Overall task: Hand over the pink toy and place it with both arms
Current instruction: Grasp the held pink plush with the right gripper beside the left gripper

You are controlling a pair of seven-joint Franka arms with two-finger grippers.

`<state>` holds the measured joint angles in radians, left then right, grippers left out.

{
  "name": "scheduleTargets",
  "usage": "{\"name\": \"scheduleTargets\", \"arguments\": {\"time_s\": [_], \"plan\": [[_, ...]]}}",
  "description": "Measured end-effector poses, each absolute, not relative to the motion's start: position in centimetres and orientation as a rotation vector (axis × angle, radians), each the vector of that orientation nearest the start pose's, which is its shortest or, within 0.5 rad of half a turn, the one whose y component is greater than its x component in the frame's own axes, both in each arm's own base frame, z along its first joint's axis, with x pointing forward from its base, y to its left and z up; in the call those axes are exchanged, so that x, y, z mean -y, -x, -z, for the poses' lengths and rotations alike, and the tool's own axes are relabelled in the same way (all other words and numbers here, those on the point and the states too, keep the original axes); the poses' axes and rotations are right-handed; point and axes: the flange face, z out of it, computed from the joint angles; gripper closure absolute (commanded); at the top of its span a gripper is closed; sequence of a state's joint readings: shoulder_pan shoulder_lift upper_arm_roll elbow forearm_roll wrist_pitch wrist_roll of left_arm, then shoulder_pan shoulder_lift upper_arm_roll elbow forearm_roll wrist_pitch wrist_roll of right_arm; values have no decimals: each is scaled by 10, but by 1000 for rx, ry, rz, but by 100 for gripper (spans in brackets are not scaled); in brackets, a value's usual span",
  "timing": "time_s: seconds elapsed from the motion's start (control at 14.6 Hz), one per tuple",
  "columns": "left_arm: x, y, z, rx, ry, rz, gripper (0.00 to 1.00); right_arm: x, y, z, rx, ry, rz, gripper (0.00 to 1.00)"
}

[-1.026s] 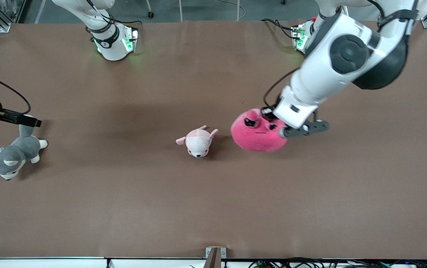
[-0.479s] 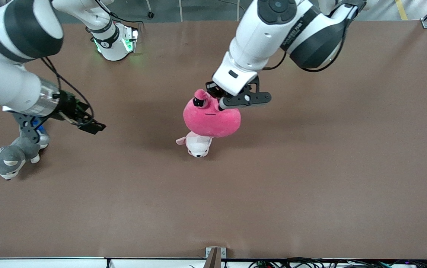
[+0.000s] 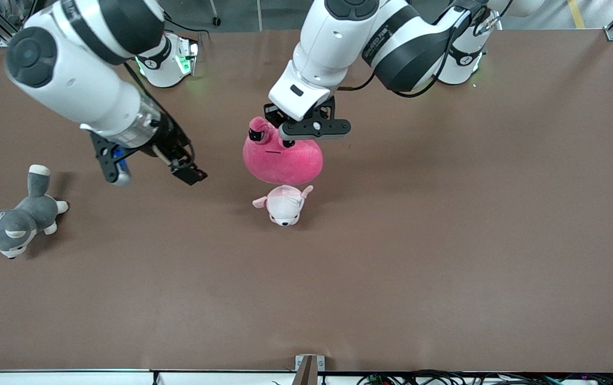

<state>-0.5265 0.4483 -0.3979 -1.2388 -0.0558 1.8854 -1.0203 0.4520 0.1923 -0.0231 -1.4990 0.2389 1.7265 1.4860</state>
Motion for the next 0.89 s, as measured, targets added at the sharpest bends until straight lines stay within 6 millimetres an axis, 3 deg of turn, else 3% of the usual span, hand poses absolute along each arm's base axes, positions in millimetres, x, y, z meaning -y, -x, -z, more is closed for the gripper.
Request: {"name": "scheduleTargets", "arguments": {"time_s": [0.21, 0.48, 0.89], "plan": [[525, -469, -553, 285, 3447, -84, 100, -311, -547, -564, -1528, 2526, -237, 0], [524, -470, -554, 289, 3448, -80, 100, -351, -530, -545, -1568, 2519, -258, 0], [525, -471, -556, 303, 3458, -69, 100, -375, -514, -531, -1586, 2538, -283, 0]]}}
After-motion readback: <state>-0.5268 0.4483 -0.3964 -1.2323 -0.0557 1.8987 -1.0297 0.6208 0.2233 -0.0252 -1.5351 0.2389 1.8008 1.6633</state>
